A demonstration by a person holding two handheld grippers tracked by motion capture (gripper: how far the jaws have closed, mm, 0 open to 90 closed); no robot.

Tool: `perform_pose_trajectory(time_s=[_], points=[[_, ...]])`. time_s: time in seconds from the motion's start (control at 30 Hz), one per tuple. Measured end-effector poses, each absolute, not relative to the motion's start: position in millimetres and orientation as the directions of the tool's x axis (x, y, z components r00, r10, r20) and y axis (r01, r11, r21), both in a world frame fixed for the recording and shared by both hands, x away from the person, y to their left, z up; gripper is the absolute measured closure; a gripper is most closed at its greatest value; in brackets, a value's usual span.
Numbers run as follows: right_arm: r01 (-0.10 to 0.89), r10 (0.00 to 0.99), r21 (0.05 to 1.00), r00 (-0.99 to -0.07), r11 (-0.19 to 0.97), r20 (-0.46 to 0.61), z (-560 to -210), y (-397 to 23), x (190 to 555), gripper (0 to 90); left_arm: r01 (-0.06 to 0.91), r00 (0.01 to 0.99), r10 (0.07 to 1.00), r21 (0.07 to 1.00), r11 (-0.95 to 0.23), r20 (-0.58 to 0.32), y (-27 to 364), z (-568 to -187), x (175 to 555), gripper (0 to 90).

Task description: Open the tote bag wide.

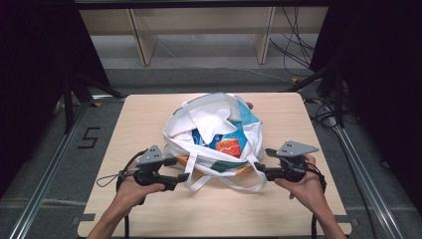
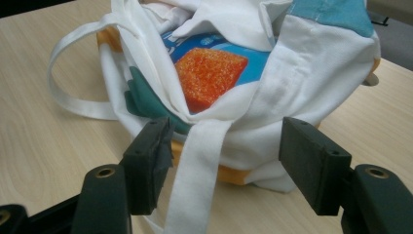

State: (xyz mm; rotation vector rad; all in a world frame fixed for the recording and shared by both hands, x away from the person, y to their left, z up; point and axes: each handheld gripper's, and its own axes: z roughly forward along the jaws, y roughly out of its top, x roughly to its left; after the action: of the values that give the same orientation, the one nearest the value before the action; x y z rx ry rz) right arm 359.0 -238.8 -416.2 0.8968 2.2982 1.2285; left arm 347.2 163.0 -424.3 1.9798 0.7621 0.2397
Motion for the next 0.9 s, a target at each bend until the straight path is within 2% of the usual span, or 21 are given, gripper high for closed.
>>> perform_pose_trajectory(time_s=[0.1, 0.13, 0.17, 0.47, 0.87, 0.9], points=[[0.352, 0.683, 0.836, -0.729, 0.421, -0.037, -419.2, -240.7, 355.9, 36.8, 0.406, 0.791, 0.598, 0.842, -0.355, -0.129, 162.8, -430.0, 339.4, 28.8], [0.383, 0.695, 0.830, -0.719, 0.406, -0.008, -421.5, -240.8, 351.2, 36.4, 0.409, 0.786, 0.603, 0.845, -0.345, -0.134, 162.0, -431.7, 336.7, 28.3], [0.360, 0.687, 0.833, -0.726, 0.421, -0.033, -422.8, -242.9, 351.6, 35.7, 0.400, 0.788, 0.604, 0.845, -0.356, -0.119, 162.9, -433.9, 334.7, 28.2], [0.392, 0.707, 0.823, -0.707, 0.411, -0.016, -444.4, -249.0, 332.3, 33.0, 0.420, 0.786, 0.598, 0.846, -0.329, -0.158, 164.3, -458.7, 316.3, 26.4], [0.399, 0.689, 0.807, -0.724, 0.436, -0.014, -464.4, -251.2, 310.0, 32.1, 0.414, 0.776, 0.614, 0.850, -0.325, -0.143, 160.7, -473.3, 303.7, 25.7], [0.418, 0.683, 0.801, -0.730, 0.429, 0.015, -466.4, -250.7, 308.1, 32.0, 0.422, 0.774, 0.615, 0.845, -0.328, -0.148, 159.6, -474.8, 301.8, 25.6]])
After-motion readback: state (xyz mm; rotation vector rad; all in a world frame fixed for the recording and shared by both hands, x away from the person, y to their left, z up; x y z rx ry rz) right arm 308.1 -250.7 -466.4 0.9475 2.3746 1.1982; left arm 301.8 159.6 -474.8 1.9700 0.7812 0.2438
